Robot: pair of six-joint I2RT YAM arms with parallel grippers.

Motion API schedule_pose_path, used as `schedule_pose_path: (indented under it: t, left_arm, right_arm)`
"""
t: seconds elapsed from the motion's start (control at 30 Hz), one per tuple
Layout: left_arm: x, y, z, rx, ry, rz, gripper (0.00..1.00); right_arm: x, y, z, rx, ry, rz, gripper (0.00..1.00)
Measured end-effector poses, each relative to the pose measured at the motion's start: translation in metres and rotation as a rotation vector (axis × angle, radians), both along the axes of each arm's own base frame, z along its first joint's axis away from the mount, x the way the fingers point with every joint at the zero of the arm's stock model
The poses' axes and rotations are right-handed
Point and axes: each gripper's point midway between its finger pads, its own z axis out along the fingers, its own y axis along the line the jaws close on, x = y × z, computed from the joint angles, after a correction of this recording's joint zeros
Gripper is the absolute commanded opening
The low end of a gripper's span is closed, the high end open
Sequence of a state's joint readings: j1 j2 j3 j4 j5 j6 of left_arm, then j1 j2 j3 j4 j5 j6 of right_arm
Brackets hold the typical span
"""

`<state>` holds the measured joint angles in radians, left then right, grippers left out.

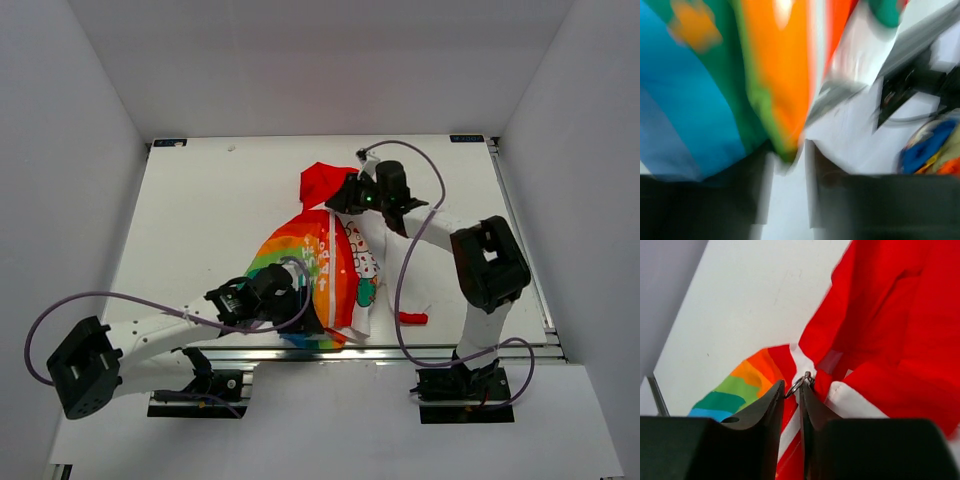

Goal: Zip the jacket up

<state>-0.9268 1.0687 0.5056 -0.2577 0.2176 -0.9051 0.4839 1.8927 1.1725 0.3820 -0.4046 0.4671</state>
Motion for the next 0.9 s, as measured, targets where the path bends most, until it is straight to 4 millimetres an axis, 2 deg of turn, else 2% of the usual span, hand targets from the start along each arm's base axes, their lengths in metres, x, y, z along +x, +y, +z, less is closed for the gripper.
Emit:
schedule_pose_path:
  t: [0.03,0.07,0.1,0.13,0.2,0.3,0.43,0.53,0.6,0.67,0.73,0.8,0.9]
  left_arm:
    - [-0.003,-0.002,0.001,0.022,0.008,-0.029,0.78]
    - [-0.009,-0.002,0.0,0.049,0.028,-0.05,0.87]
    - [-0.012,-0.001,0.001,0.073,0.041,-0.067,0.98]
    - [-0.015,-0.001,0.003,0.093,0.046,-0.082,0.98]
    - [-0.013,0.003,0.013,0.126,0.042,-0.083,0.98]
    - [-0.001,0.014,0.034,0.2,-0.011,-0.039,0.98]
    - [0.037,0.03,0.089,0.27,-0.178,0.099,0.98]
    - [0.07,0.045,0.116,0.276,-0.257,0.22,0.98]
    - [0.103,0.069,0.115,0.323,-0.259,0.332,0.98]
    - [0.142,0.107,0.102,0.408,-0.223,0.476,0.98]
    - [0.171,0.146,0.088,0.464,-0.174,0.599,0.98]
    - [0.191,0.184,0.08,0.471,-0.117,0.713,0.98]
    - [0.206,0.24,0.08,0.478,-0.068,0.881,0.98]
  right_arm:
    - [0.003,-0.005,0.007,0.005,-0.014,-0.008,0.44]
    - [0.004,-0.011,0.017,0.012,-0.026,-0.012,0.51]
    - [0.003,-0.016,0.027,0.02,-0.03,-0.014,0.69]
    - [0.003,-0.022,0.039,0.031,-0.038,-0.019,0.88]
    - [-0.002,-0.031,0.062,0.045,-0.064,-0.014,0.89]
    - [-0.021,-0.036,0.093,0.055,-0.09,0.018,0.89]
    - [-0.045,-0.049,0.116,0.029,-0.091,-0.006,0.89]
    - [-0.061,-0.075,0.119,-0.017,-0.082,-0.102,0.89]
    - [-0.071,-0.097,0.118,-0.057,-0.082,-0.19,0.89]
    - [-0.083,-0.121,0.115,-0.098,-0.08,-0.278,0.89]
    - [-0.094,-0.142,0.115,-0.131,-0.089,-0.36,0.89]
    - [-0.105,-0.159,0.114,-0.158,-0.09,-0.422,0.89]
    - [-0.121,-0.183,0.104,-0.191,-0.086,-0.507,0.89]
